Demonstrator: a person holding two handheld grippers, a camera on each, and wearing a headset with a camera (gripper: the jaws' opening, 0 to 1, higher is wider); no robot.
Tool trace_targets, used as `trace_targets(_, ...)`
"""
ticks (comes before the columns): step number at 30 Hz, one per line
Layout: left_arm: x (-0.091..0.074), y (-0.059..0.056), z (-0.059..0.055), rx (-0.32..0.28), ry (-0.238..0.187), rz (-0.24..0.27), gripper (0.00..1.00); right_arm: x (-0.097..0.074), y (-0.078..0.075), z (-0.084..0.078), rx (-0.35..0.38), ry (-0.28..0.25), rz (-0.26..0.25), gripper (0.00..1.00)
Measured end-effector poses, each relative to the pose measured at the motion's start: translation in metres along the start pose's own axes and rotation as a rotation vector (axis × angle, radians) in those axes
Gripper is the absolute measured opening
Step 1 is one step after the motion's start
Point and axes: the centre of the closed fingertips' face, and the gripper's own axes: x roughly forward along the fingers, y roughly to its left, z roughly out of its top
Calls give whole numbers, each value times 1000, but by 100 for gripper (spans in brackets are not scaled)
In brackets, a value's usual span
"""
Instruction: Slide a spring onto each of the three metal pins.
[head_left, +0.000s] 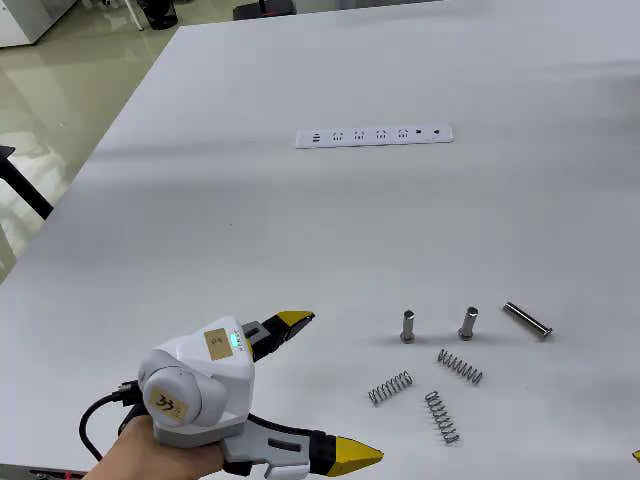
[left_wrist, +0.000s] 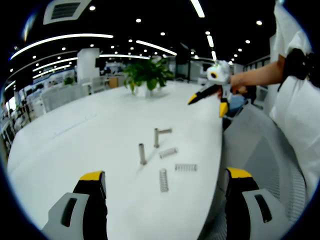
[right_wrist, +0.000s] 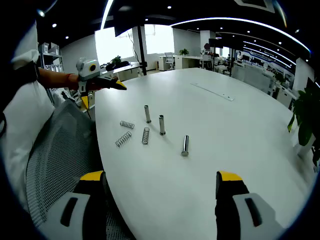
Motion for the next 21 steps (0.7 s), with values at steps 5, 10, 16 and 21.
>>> trace_targets(5, 0, -1, 0, -3, -2, -2, 100, 1, 1, 0, 1, 2, 2, 92)
trace_targets(10, 0, -1, 0, -3, -1, -2, 100, 0, 0, 1, 1, 1, 0, 92)
trace_targets(16, 0, -1, 1, -4, -3, -2, 100, 1, 1, 1, 0, 2, 4, 91)
trace_targets(21, 0, -1, 1, -3, -2, -5, 100, 0, 0, 2, -1, 6, 3, 91)
